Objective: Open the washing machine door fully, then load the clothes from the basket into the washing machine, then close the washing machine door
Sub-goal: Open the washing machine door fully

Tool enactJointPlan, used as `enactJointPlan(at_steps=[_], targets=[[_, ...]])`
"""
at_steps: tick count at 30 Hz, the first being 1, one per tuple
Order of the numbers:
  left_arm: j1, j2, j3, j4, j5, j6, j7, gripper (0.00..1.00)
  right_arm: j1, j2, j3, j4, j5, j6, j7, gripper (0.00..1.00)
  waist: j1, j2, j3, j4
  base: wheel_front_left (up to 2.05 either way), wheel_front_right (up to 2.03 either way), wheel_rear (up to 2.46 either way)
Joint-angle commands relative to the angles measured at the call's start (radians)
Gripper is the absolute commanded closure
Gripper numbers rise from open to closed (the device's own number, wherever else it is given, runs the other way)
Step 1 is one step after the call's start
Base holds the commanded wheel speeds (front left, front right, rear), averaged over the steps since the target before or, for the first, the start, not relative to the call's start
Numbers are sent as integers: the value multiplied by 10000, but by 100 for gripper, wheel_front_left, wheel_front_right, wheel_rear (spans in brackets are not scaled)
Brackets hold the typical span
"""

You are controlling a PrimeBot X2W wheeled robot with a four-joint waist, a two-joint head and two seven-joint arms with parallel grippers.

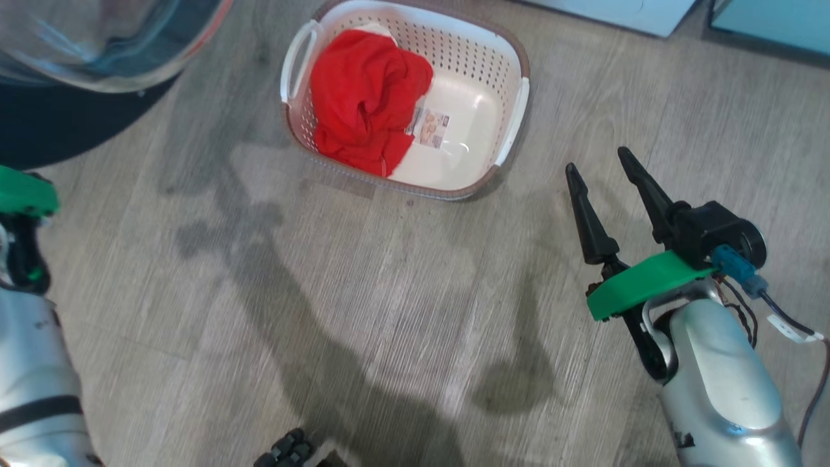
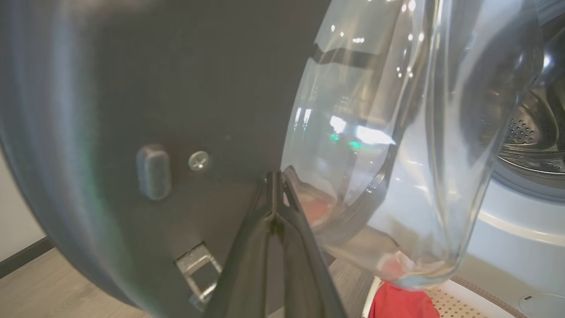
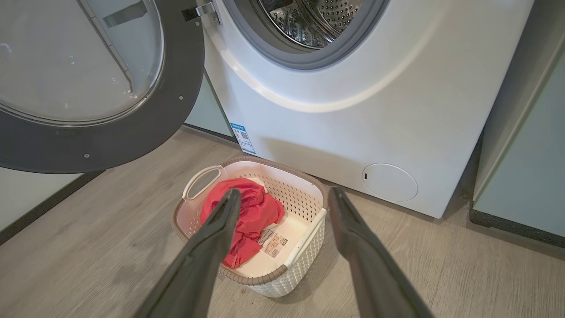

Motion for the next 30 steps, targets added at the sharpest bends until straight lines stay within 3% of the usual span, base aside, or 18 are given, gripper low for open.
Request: enactJointPlan(at_steps=[1,13,22,30], targets=[[-254,725,343,-179,-105,-3,-48,100,-93,93,235,-341,-67,0,2,0,-1,0,125,-62,0,0,0],[-990,1520,896,614,-127,-6,-48,100,-38,-22,77,-640,-295,0,88,0,-1,0,514,-255,0,0,0],[-623,1310,532,390,-10,-7,-48,100,11,13,165,-438,-321,0,39,0,-1,0,-28,-255,0,0,0],[500,979,1,-314,-218,-7,-48,100,142,83,301,68,10,0,-70,0,-1,0,-1342,-568,0,0,0]])
